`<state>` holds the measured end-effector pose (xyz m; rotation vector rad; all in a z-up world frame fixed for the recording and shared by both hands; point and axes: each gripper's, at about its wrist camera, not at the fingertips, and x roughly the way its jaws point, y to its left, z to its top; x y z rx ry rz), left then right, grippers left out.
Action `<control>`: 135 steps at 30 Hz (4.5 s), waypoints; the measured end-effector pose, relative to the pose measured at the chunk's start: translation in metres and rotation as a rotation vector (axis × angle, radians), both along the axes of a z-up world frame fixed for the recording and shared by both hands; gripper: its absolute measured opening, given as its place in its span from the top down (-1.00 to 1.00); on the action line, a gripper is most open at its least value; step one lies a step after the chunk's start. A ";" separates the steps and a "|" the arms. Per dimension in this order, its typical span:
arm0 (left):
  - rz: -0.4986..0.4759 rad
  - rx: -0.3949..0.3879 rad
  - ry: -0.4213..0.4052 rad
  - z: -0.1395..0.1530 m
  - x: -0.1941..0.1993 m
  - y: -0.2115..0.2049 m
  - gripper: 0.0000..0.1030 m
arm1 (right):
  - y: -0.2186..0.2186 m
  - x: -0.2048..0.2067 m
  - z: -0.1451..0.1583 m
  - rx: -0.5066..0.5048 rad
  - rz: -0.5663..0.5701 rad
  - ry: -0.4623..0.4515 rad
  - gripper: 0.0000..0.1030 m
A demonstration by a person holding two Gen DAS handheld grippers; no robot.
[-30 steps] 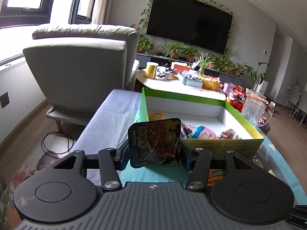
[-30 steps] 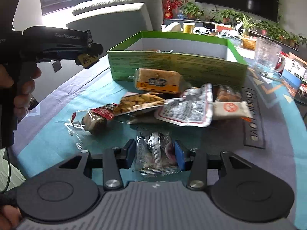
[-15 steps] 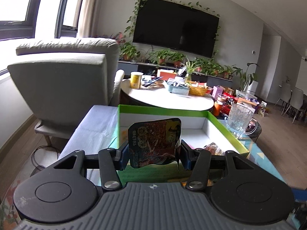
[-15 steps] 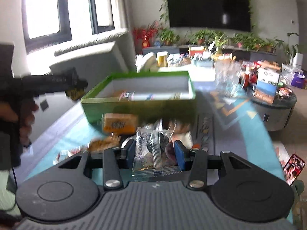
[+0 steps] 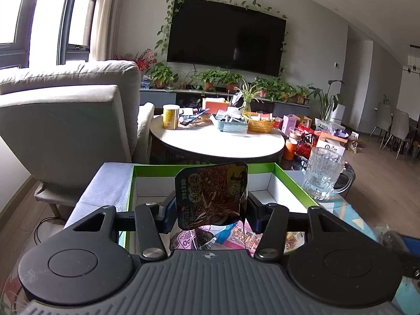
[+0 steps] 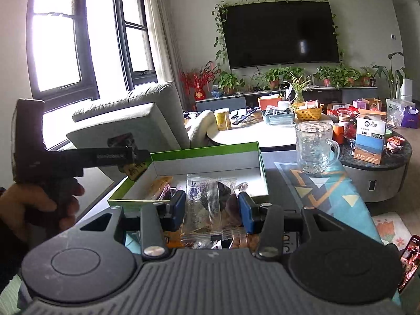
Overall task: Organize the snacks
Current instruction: 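Carry both packets over the green box and open both tools to drop them, then grasp a yellow cracker packet with the left tool while the right tool grasps a round-snack bag, then carry both packets over the green box and open the left tool to drop the cracker packet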
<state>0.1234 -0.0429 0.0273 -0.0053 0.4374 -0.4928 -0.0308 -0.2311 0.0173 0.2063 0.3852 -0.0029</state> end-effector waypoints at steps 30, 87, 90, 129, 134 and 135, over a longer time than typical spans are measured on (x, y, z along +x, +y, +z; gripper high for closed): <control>0.022 0.073 0.113 -0.037 0.039 -0.016 -0.11 | -0.010 0.066 0.000 0.067 -0.005 0.013 0.14; 0.063 0.084 0.172 -0.032 -0.036 0.044 -0.11 | -0.020 0.043 -0.030 0.182 -0.058 0.144 0.12; 0.061 0.087 0.199 -0.038 -0.042 0.048 -0.11 | -0.026 0.033 -0.040 0.212 -0.075 0.181 0.12; -0.084 0.145 0.262 -0.068 -0.080 0.028 -0.13 | 0.012 -0.011 -0.068 0.182 0.007 0.367 0.11; -0.117 0.146 0.228 -0.063 -0.086 0.026 0.04 | 0.012 -0.006 -0.064 0.203 -0.020 0.367 0.11; -0.119 0.144 0.226 -0.062 -0.087 0.026 0.04 | 0.012 -0.005 -0.063 0.209 -0.025 0.365 0.11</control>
